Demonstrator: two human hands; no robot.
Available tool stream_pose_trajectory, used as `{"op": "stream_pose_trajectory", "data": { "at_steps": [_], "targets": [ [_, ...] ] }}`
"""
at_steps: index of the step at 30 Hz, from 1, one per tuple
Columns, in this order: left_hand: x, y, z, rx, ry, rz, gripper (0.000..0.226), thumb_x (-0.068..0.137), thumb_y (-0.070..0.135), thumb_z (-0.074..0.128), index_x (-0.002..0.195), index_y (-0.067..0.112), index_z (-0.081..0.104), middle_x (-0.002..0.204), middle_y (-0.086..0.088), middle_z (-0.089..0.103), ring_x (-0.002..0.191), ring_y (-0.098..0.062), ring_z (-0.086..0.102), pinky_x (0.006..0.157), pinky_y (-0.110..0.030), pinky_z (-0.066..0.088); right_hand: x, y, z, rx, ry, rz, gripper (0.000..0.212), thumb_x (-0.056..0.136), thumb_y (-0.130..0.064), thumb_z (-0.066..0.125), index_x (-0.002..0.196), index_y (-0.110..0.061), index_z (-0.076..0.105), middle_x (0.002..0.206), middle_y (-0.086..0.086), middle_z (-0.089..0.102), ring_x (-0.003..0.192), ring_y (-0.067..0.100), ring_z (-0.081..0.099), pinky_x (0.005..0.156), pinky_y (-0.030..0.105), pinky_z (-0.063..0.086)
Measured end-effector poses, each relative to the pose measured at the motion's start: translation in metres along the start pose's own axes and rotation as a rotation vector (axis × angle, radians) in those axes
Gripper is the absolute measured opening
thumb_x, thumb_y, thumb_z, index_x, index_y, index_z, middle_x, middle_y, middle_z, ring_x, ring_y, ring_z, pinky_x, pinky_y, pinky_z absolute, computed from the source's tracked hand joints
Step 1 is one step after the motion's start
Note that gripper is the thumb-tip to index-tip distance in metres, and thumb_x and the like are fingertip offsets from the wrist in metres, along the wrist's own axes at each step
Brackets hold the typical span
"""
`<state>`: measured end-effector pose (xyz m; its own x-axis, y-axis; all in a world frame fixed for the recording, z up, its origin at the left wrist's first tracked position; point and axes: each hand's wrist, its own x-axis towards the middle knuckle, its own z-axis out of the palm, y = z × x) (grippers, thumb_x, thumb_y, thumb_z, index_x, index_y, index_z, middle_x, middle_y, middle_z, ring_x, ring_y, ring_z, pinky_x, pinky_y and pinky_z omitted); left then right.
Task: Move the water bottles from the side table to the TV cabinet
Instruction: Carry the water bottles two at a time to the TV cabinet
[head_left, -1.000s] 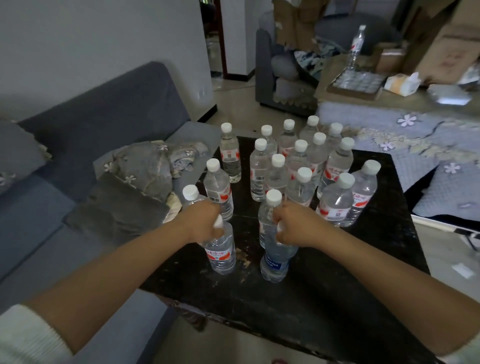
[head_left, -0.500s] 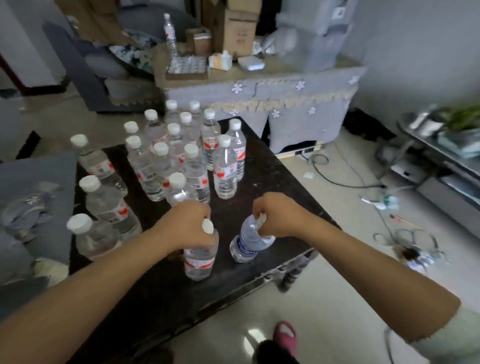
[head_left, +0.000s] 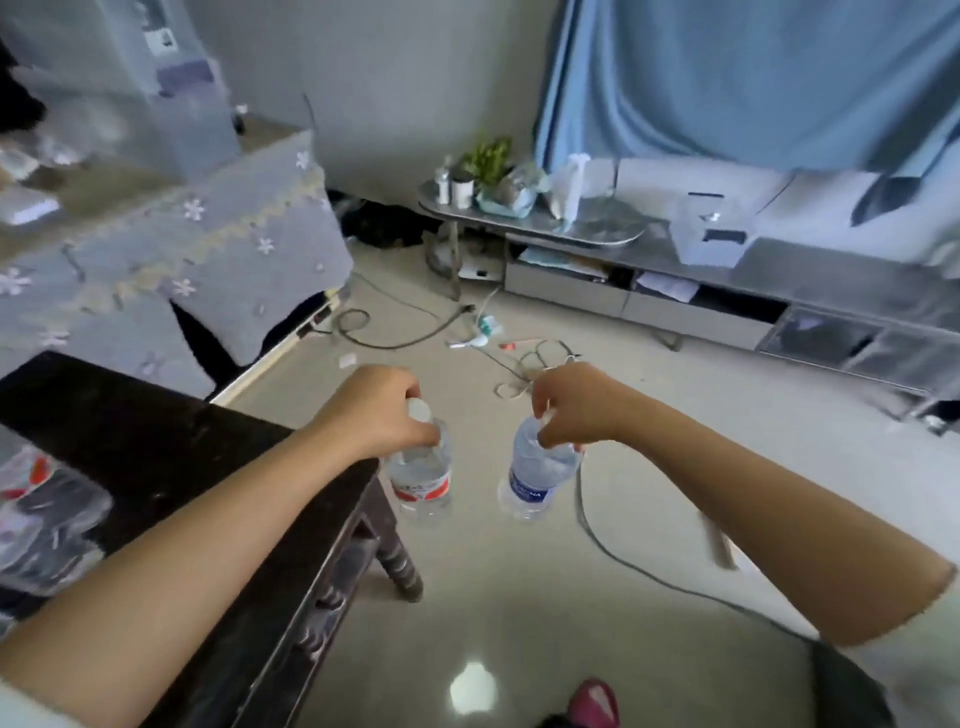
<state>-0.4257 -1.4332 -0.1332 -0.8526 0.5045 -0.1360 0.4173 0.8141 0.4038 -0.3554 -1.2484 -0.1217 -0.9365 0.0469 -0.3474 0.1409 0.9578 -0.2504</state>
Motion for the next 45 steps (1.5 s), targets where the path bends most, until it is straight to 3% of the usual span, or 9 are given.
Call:
{"op": "stream_pose_trajectory", "data": {
  "at_steps": [8,12,20,23,28,34,40,43,45],
  "targets": [
    [0.137,0.163,0.061,-0.032,-0.099,0.160,0.034,0.071,0.028,0.073,0.059,0.016,0.044,0.062,0.003,0.042,0.061,-0.016,0.042,0.049,-0.024,0.029,0.013,0.189,-0.045,0.058,0.026,0.244,0.032,0.082,-0.019,0.062,0.106,0.001,0.066,0.108,0.015,0.069,0.078,0.019,0.058,0.056,0.019,0.039],
    [0.188,0.225,0.091,-0.084,-0.145,0.190,0.028,0.072,0.029,0.074,0.065,0.014,0.051,0.069,-0.001,0.050,0.061,-0.017,0.048,0.050,-0.023,0.037,0.022,0.266,-0.051,0.080,0.072,0.366,0.032,0.083,-0.017,0.059,0.110,-0.001,0.065,0.112,0.014,0.066,0.089,0.025,0.061,0.066,0.026,0.047],
    [0.307,0.314,0.120,-0.047,-0.217,0.233,0.033,0.070,0.026,0.072,0.060,0.014,0.044,0.062,0.002,0.045,0.052,-0.011,0.041,0.045,-0.022,0.030,0.052,0.399,-0.088,0.351,0.062,0.664,0.026,0.083,-0.011,0.061,0.105,0.003,0.064,0.073,0.002,0.053,0.060,0.017,0.056,0.049,0.015,0.045],
    [0.366,0.340,0.126,0.031,-0.250,0.289,0.031,0.071,0.025,0.072,0.061,0.014,0.045,0.067,0.000,0.049,0.052,-0.010,0.042,0.041,-0.019,0.032,0.077,0.444,-0.106,0.424,0.032,0.736,0.030,0.084,-0.010,0.062,0.110,0.004,0.062,0.069,0.000,0.049,0.066,0.018,0.060,0.055,0.020,0.050],
    [0.475,0.382,0.123,0.103,-0.287,0.395,0.036,0.069,0.024,0.073,0.057,0.017,0.041,0.071,0.000,0.049,0.063,-0.014,0.045,0.048,-0.022,0.031,0.117,0.519,-0.148,0.466,0.056,0.842,0.032,0.081,-0.007,0.065,0.111,0.001,0.063,0.065,-0.001,0.054,0.054,0.008,0.053,0.043,0.013,0.047],
    [0.583,0.446,0.125,0.164,-0.267,0.517,0.034,0.069,0.022,0.072,0.058,0.019,0.040,0.079,-0.003,0.051,0.077,-0.021,0.049,0.053,-0.025,0.032,0.152,0.594,-0.195,0.451,0.122,0.929,0.029,0.084,-0.015,0.059,0.109,-0.001,0.065,0.068,0.001,0.059,0.048,0.007,0.047,0.045,0.012,0.042],
    [0.663,0.519,0.149,0.151,-0.284,0.544,0.031,0.070,0.026,0.072,0.062,0.015,0.044,0.065,0.002,0.044,0.060,-0.014,0.041,0.050,-0.024,0.029,0.176,0.671,-0.231,0.427,0.171,0.936,0.032,0.085,-0.019,0.056,0.110,-0.001,0.065,0.087,0.007,0.062,0.050,0.012,0.051,0.054,0.014,0.042],
    [0.694,0.560,0.170,0.172,-0.307,0.581,0.033,0.072,0.031,0.072,0.066,0.012,0.046,0.066,0.001,0.043,0.060,-0.014,0.039,0.051,-0.023,0.027,0.176,0.717,-0.247,0.395,0.167,0.912,0.029,0.084,-0.018,0.058,0.107,-0.003,0.066,0.088,0.006,0.059,0.063,0.019,0.056,0.050,0.014,0.040],
    [0.714,0.595,0.185,0.159,-0.337,0.589,0.031,0.073,0.031,0.071,0.070,0.011,0.049,0.071,-0.001,0.045,0.061,-0.014,0.040,0.054,-0.022,0.029,0.175,0.755,-0.257,0.386,0.194,0.897,0.020,0.081,-0.015,0.060,0.097,-0.007,0.068,0.084,0.005,0.060,0.052,0.015,0.054,0.044,0.011,0.039]
  ]
}}
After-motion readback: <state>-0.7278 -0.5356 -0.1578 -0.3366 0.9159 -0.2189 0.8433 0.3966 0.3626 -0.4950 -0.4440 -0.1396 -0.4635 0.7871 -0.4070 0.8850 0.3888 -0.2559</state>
